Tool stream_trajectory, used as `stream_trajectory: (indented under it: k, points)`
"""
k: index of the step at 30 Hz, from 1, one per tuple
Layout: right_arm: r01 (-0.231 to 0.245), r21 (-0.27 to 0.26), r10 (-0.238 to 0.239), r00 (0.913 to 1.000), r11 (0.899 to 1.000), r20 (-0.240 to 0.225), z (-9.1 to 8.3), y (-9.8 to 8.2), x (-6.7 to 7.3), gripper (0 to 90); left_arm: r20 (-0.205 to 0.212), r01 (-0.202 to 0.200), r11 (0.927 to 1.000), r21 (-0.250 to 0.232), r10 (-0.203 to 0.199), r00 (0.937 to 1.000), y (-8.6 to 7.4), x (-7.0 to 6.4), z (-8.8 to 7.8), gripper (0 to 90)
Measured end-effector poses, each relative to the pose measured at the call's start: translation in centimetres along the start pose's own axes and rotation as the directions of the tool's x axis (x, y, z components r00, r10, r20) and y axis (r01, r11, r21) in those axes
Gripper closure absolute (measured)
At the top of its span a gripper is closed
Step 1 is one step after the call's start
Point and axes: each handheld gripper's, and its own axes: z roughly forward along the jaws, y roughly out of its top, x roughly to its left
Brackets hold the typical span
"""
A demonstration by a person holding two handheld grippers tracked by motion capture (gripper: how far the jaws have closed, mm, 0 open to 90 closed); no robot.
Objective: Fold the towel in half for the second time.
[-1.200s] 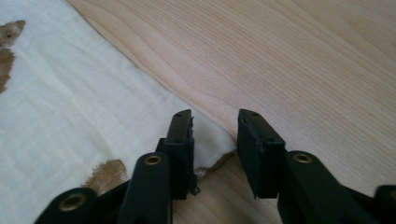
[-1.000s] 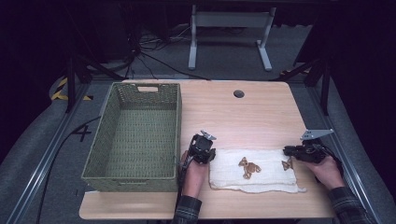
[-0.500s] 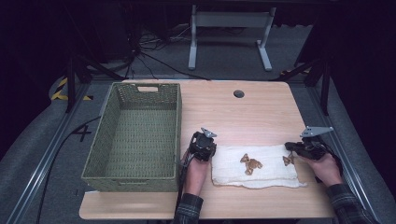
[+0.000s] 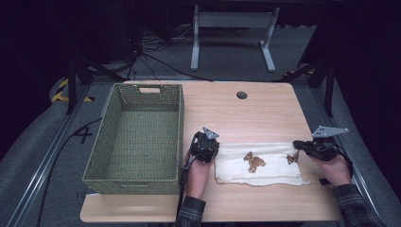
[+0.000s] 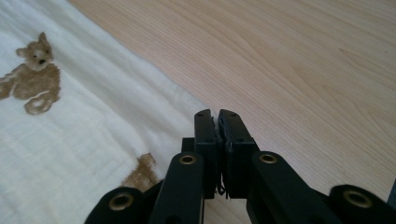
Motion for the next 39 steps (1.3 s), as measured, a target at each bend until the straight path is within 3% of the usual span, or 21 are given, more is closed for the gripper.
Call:
stream_trajectory:
  k: [7, 14, 20, 27, 39]
  points:
    - [-0.005, -0.016, 0.005, 0.9998, 1.000, -0.020, -1.8, -0.8, 0.9, 86.8, 0.014, -0.010, 0.9997, -0.022, 0.011, 0.9998, -0.6, -0.7, -1.2, 86.8]
    - [0.011, -0.013, -0.011, 0.9995, 1.000, -0.030, -3.0, -1.7, 2.1, 86.8, -0.003, -0.043, 0.9987, -0.028, 0.043, 0.9991, -0.9, -2.0, -2.9, 86.8]
    - [0.016, -0.007, -0.016, 0.9989, 1.000, -0.045, -3.7, -2.4, 3.0, 86.8, -0.002, -0.048, 0.9985, -0.027, 0.048, 0.9989, -1.9, -2.8, -3.6, 86.7]
    - [0.019, 0.008, -0.018, 0.9984, 1.000, -0.054, -4.3, -3.3, 4.0, 86.7, -0.039, -0.084, 0.9965, -0.008, 0.083, 0.9958, -2.5, -4.1, -4.3, 86.8]
    - [0.015, 0.045, -0.011, 0.9956, 0.999, -0.093, -4.4, -4.5, 4.9, 85.9, -0.010, -0.060, 0.9975, 0.036, 0.061, 0.9981, -4.5, -4.4, -4.0, 86.5]
